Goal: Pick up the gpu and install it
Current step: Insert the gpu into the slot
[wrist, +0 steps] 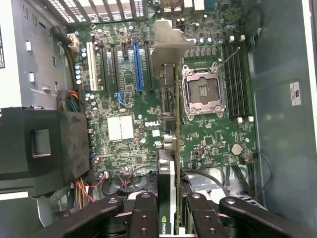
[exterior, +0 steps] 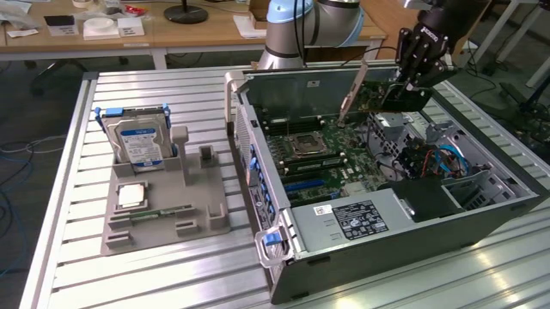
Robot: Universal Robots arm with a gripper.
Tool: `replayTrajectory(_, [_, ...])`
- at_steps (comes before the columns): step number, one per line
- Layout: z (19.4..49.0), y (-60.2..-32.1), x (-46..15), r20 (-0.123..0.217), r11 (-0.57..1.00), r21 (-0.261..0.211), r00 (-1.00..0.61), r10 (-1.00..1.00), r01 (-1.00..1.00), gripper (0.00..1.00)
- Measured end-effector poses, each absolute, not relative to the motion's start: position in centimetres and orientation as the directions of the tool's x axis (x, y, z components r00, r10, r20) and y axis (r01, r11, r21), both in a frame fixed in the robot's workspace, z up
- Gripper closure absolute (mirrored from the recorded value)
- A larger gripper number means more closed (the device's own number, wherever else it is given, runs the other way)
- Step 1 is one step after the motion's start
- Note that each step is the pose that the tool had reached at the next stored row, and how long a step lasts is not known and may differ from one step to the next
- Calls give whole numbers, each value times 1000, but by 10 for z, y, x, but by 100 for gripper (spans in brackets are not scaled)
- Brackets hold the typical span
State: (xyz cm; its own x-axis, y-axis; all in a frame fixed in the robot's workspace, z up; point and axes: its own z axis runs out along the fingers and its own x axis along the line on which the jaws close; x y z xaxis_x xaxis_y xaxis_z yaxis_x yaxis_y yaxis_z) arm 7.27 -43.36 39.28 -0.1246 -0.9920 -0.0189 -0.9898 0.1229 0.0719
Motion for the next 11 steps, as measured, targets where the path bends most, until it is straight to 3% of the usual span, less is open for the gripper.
replayTrajectory(5, [393, -434, 73, -20, 121, 67, -122, -992, -990, 73])
replayTrajectory(11, [392, -434, 71, -29, 112, 23, -113, -993, -993, 73])
